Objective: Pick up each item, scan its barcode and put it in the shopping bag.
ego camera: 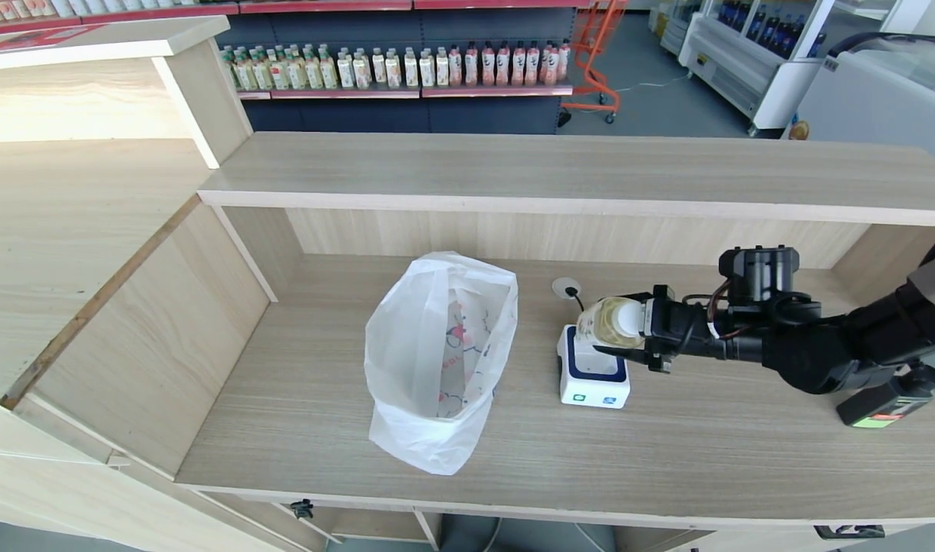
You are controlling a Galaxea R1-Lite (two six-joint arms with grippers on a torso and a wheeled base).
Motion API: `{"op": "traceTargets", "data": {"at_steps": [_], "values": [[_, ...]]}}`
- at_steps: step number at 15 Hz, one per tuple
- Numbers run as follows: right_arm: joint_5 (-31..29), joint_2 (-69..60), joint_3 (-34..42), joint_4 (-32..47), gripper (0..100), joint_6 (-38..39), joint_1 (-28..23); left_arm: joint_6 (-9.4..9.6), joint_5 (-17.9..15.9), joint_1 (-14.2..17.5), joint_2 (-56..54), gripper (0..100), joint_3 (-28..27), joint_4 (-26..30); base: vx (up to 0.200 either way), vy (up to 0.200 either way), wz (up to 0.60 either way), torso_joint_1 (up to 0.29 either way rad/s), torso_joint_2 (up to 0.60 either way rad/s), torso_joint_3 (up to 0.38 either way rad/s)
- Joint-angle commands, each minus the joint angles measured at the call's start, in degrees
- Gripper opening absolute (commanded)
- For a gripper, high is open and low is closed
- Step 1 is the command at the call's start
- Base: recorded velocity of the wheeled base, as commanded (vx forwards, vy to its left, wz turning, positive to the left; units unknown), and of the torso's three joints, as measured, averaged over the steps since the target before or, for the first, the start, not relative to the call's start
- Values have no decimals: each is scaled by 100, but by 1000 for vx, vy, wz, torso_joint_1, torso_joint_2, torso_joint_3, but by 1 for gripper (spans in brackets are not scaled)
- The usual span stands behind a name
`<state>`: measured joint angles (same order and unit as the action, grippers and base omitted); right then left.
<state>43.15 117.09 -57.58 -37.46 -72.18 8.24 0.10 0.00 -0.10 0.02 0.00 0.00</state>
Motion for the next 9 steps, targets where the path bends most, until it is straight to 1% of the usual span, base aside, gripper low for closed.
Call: {"op": "traceTargets", "data": {"at_steps": [1,9], "values": [[0,147,-17,-68,0,-24,2,-1,9,-8,-2,100,0,0,0,0,0,0,0,0],[-9,244,-34,-68,0,-15,11,-1,0,1,-2,100,0,0,0,0,0,0,0,0]]}}
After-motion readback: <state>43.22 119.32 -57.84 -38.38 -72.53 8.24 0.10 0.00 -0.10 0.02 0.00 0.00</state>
